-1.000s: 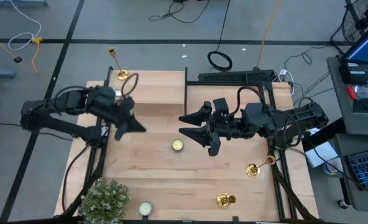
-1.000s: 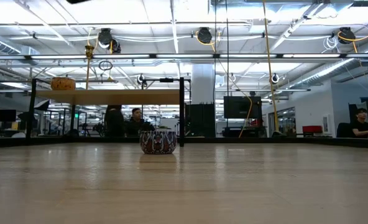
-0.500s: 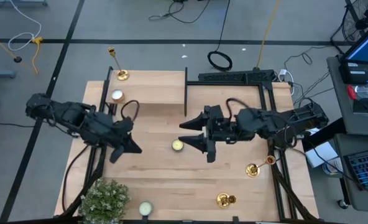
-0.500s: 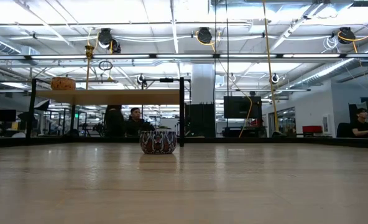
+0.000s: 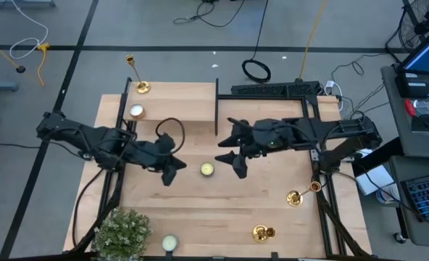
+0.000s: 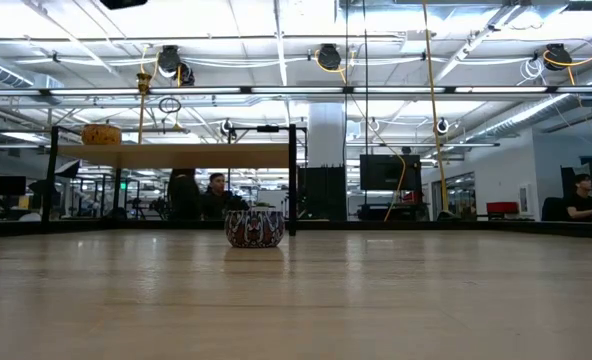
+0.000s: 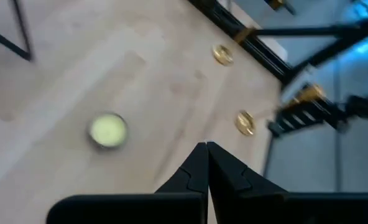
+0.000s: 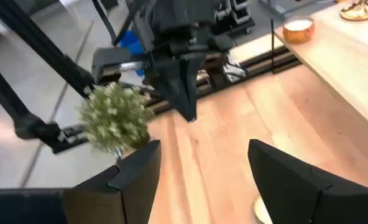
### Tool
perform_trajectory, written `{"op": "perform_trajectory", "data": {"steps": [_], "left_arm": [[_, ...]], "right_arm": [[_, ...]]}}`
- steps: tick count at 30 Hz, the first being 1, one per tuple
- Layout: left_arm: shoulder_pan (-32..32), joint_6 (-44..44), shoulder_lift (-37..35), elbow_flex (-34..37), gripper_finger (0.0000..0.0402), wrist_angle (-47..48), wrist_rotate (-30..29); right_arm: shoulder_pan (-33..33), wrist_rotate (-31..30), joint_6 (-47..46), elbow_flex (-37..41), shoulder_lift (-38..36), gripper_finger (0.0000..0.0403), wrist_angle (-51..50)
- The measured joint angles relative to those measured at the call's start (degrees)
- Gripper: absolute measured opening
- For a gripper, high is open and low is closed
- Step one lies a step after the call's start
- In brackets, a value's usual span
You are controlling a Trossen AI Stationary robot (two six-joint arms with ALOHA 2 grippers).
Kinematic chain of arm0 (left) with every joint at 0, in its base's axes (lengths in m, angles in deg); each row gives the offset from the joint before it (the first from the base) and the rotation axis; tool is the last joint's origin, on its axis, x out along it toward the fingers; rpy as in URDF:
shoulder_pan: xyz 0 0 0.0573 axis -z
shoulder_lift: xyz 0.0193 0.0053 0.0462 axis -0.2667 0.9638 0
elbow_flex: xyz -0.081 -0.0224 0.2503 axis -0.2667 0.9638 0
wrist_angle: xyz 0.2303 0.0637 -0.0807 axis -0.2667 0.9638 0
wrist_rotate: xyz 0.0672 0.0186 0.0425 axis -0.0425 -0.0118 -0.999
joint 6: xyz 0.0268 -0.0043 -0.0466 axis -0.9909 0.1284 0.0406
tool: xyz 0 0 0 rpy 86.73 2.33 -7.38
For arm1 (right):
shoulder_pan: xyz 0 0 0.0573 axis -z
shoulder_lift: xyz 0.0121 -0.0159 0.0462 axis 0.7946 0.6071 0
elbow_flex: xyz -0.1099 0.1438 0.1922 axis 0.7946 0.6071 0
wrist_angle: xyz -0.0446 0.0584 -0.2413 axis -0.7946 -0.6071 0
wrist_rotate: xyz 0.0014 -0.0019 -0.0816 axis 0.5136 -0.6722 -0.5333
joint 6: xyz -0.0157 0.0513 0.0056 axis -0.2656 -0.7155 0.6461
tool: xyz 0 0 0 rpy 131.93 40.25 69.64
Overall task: Pick & Place candle stick holders
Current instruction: Put the top gold candle holder on the shelf
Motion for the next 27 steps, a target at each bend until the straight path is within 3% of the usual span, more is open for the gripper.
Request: {"op": "perform_trajectory", "data": {"steps": [10, 20, 23, 27], "left_arm": [[-0.6, 5.4, 2.0, 0.0, 0.0003, 12.0, -0.8], [-0.4, -1.5, 2.0, 0.0, 0.0003, 14.1, -0.5], [-0.4, -3.6, 2.0, 0.0, 0.0003, 14.5, -0.7], [0.6, -6.6, 2.0, 0.0, 0.0003, 14.7, -2.2]], "right_arm": [[4.5, -0.1, 0.4, 0.0, 0.0, 0.0238, -4.9], [8.2, -0.6, -4.6, 0.0, 0.3, 0.0238, -5.2], [9.2, -2.6, -5.0, 0.0, 0.3, 0.0238, -7.0], [9.6, -10.5, -5.2, 0.7, 0.3, 0.0238, -13.3]]}}
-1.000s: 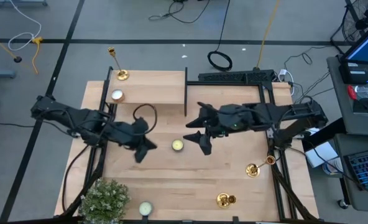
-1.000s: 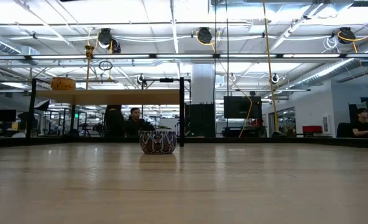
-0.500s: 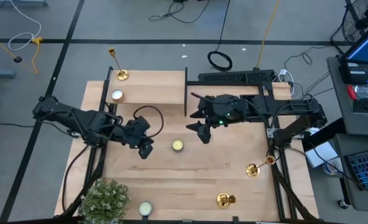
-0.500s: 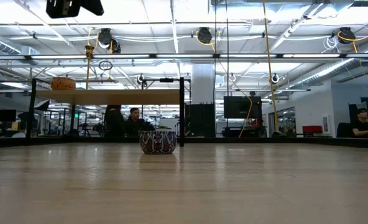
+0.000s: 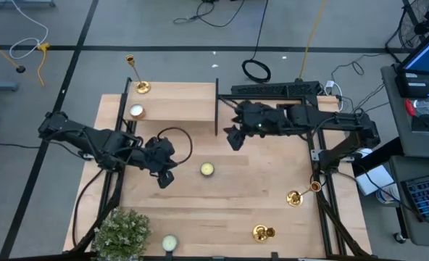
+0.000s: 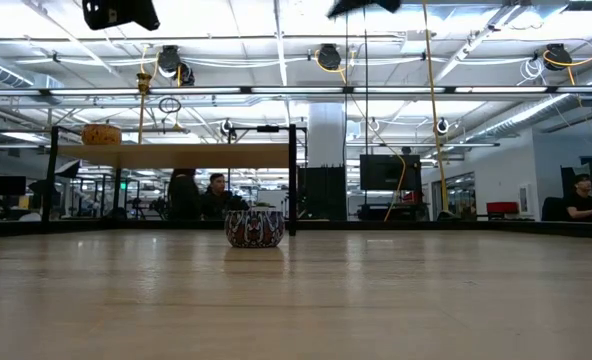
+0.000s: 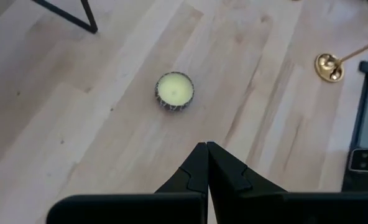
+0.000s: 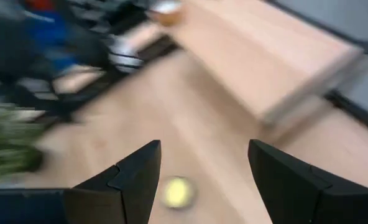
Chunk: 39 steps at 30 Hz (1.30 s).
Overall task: Pick & Place candle stick holders
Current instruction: Put the top gold candle holder on the shelf
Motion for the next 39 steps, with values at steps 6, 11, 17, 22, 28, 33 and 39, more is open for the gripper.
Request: {"op": "perform_trajectory", "data": {"steps": [6, 11, 17, 22, 28, 33, 39], "left_arm": [[2.0, 1.5, 0.0, 0.0, 0.0003, 1.3, -2.0], [4.7, 4.3, 0.0, 0.0, 0.0003, 2.6, -5.5], [5.9, 4.7, 0.0, 0.0, 0.0003, 2.7, -6.9], [5.8, 4.5, 0.0, 0.0, 0.0003, 2.7, -6.8], [5.8, 4.8, 0.0, 0.0, 0.0003, 2.7, -6.8], [5.8, 5.0, 0.0, 0.0, 0.0003, 2.7, -6.8], [5.8, 4.8, 0.0, 0.0, 0.0003, 2.8, -7.1]], "right_arm": [[0.0, -6.4, -9.5, 6.6, -4.0, 0.0238, -12.2], [0.4, -8.5, -22.8, 14.8, -10.5, 0.0238, -18.3], [0.3, -9.3, -31.4, 23.2, -21.7, 0.0238, -19.4], [0.3, -12.8, -32.5, 29.8, -31.7, 0.0238, -19.2], [0.2, -4.6, -27.0, 39.7, -42.3, 0.0238, -7.6], [0.2, 2.9, -22.3, 47.3, -48.5, 0.0238, 9.4], [0.2, 3.0, -22.8, 50.5, -52.5, 0.0238, 10.5]]}}
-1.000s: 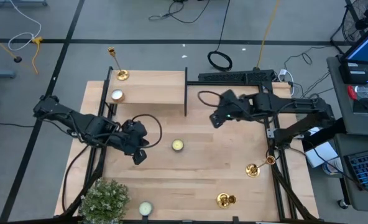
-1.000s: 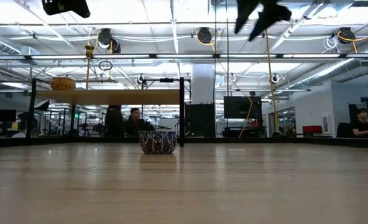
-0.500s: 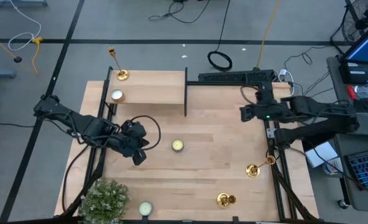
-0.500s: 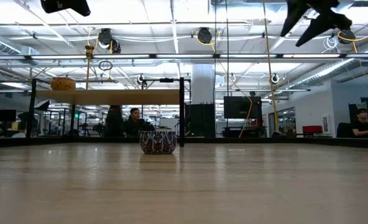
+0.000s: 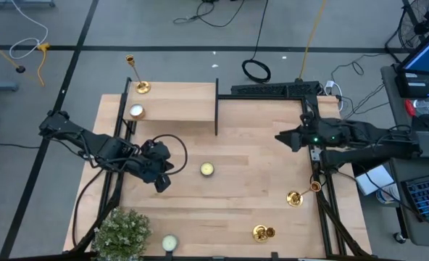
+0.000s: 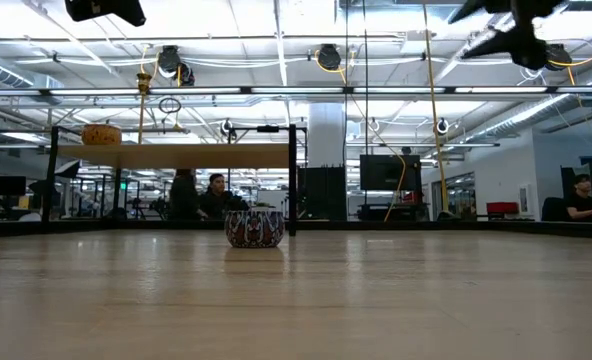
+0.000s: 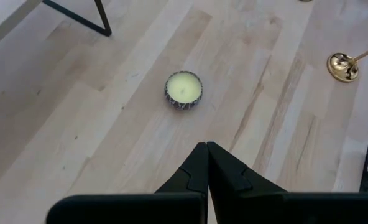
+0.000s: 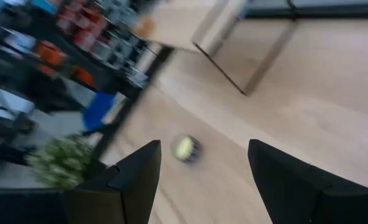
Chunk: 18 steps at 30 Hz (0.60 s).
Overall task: Pick & Place candle stick holders
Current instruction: Put the top gold candle holder on the shelf
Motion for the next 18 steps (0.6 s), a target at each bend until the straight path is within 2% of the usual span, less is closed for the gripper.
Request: {"op": "perform_trajectory", "data": {"steps": [6, 10, 14, 16, 18], "left_arm": [[-0.4, 0.5, 0.0, 0.0, 0.0003, 0.0, 0.3], [-0.4, 1.1, 0.0, 0.0, 0.0003, 0.1, 0.3], [-0.4, 1.5, 0.0, 0.0, 0.0003, 0.1, 0.3], [-0.4, 1.6, 0.0, 0.0, 0.0003, 0.1, 0.4], [-0.4, 1.6, 0.0, 0.0, 0.0003, 0.1, 0.8]], "right_arm": [[-1.7, 1.4, -6.2, 0.0, -2.7, 0.0238, -16.5], [-1.9, 0.3, -10.8, 0.0, -5.0, 0.0238, -23.8], [-1.9, -1.2, -22.1, 0.0, -7.0, 0.0238, -28.2], [-1.9, 1.3, -28.5, 0.0, -7.6, 0.0237, -30.3], [-1.9, 6.4, -33.3, 0.0, -7.8, 0.0237, -32.3]]}}
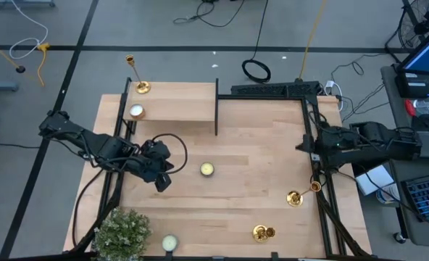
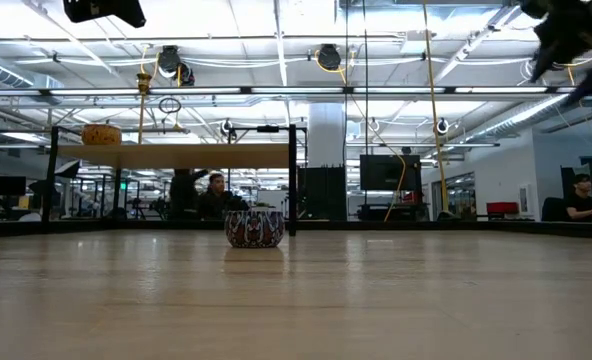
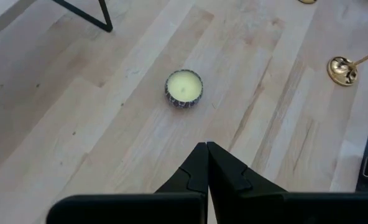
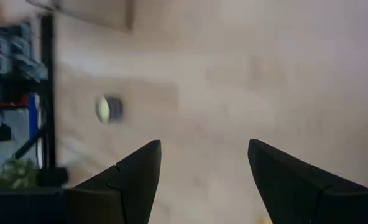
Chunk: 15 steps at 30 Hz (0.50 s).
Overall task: Pick & Place candle stick holders
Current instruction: Put the top gold candle holder on the shelf
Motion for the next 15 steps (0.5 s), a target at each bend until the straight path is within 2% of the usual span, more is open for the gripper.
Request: {"op": "perform_trajectory", "data": {"steps": [4, 9, 12, 15], "left_arm": [[0.0, 0.0, 0.0, 0.0, 0.0003, 0.1, 0.5], [0.0, 0.0, 0.0, 0.0, 0.0003, 0.1, 0.5], [0.0, 0.0, 0.0, 0.0, 0.0003, 0.1, 0.5], [0.6, 0.7, 0.0, 0.0, 0.0003, 1.2, 0.6]], "right_arm": [[0.0, 12.5, -3.4, 0.0, 0.0, 0.0238, -2.0], [0.0, 23.0, -5.5, 0.0, 0.0, 0.0237, -5.6], [0.0, 26.2, -6.5, 0.0, 0.0, 0.0238, -9.6], [0.0, 26.3, -6.5, 0.0, 0.0, 0.0238, -12.1]]}}
